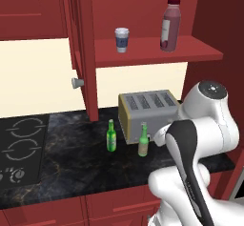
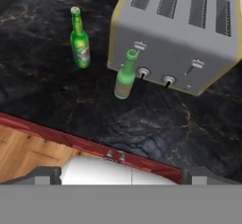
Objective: Sort all alcoholic drinks to one cabinet, and non-alcoholic drinks to the other.
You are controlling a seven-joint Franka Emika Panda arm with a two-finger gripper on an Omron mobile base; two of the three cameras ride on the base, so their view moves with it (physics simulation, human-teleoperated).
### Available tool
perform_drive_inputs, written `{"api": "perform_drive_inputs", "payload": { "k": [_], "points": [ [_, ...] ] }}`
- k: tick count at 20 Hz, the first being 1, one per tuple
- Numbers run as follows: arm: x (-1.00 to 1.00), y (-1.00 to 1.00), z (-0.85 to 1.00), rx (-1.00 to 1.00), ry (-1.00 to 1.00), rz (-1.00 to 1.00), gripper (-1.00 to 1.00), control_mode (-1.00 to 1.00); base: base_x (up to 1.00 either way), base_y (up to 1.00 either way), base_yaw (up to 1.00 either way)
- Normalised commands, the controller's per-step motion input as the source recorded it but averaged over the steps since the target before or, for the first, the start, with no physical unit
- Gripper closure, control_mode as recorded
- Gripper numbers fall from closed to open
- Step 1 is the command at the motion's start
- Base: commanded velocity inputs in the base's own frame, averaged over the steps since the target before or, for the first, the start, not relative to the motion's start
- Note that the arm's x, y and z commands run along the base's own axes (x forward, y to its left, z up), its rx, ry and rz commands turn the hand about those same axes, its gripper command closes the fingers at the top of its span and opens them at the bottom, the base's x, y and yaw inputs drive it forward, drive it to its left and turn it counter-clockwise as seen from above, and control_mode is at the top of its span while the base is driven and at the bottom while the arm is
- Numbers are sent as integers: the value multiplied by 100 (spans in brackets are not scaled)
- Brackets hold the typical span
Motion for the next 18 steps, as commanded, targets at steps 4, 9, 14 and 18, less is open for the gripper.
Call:
{"api": "perform_drive_inputs", "payload": {
  "k": [4, 9, 14, 18],
  "points": [
    [9, 0, -33, 0, -6, 0, -100, -100, 0, 0, 0],
    [9, 0, -31, 0, -6, 0, -100, -100, 0, 0, 0],
    [8, 0, -33, 0, -7, 0, -100, -100, 0, 0, 0],
    [10, 5, -34, 0, -7, 0, -100, -100, 0, 0, 0]
  ]
}}
